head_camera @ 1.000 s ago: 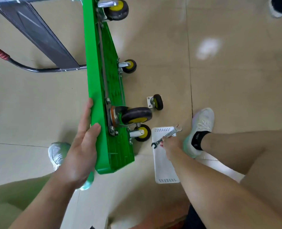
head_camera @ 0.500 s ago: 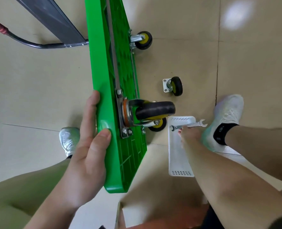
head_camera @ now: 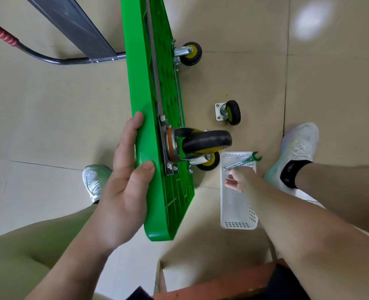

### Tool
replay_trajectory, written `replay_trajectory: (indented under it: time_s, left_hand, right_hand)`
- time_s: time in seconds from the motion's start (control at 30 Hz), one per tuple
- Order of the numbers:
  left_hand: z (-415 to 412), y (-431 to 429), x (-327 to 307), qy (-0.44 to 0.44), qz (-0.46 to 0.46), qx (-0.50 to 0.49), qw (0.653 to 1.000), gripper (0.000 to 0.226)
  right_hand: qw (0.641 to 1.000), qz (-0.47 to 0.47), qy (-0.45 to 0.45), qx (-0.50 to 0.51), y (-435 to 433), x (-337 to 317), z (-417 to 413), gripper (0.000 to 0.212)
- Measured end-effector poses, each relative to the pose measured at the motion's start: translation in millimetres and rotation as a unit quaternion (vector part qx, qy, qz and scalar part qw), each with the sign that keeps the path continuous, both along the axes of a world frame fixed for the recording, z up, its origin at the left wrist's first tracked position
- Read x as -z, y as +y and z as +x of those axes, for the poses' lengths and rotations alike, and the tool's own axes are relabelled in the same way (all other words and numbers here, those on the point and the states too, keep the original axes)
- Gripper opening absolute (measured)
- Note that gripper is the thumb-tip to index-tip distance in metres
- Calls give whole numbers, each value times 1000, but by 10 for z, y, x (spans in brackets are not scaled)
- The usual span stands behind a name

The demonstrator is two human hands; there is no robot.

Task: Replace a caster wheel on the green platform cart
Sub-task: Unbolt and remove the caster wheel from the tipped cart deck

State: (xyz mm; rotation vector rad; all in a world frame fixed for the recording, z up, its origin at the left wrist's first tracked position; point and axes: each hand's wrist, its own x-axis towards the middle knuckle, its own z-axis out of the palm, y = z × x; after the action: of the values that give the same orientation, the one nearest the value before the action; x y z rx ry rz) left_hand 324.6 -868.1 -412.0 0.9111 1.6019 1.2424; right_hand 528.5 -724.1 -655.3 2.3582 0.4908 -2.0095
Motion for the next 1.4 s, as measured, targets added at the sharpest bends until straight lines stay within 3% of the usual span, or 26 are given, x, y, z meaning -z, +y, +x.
replay_trajectory:
  time_s: [0.17, 0.37, 0.57, 0.9, 1.0, 1.13, 1.4]
  left_hand:
    - [-55, -16, -40, 38, -34, 15, 999, 63]
    - [-98, 62, -215, 11, -51, 34, 998, 64]
    - [-145, 151, -304, -23, -86, 19, 996, 67]
    - [-41, 207, -286, 16, -95, -25, 995, 69]
    - [-25, 203, -276, 28, -96, -27, 995, 70]
    - [-13, 186, -262, 41, -97, -28, 994, 70]
    - [-5, 156, -247, 40, -100, -27, 994, 71]
  right_hand:
    - [992, 43, 62, -99, -168, -737, -240, 14]
    - [952, 108, 170, -229, -410, -1752, -220, 6]
    - [919, 195, 229, -254, -511, -2358, -356, 6]
    - [924, 264, 157, -228, -708, -2053, -642, 17]
    - [925, 268, 174, -208, -697, -1975, -697, 18]
    - [925, 268, 205, -175, -717, -1936, -722, 5]
    - [936, 222, 246, -114, -720, -1898, -738, 8]
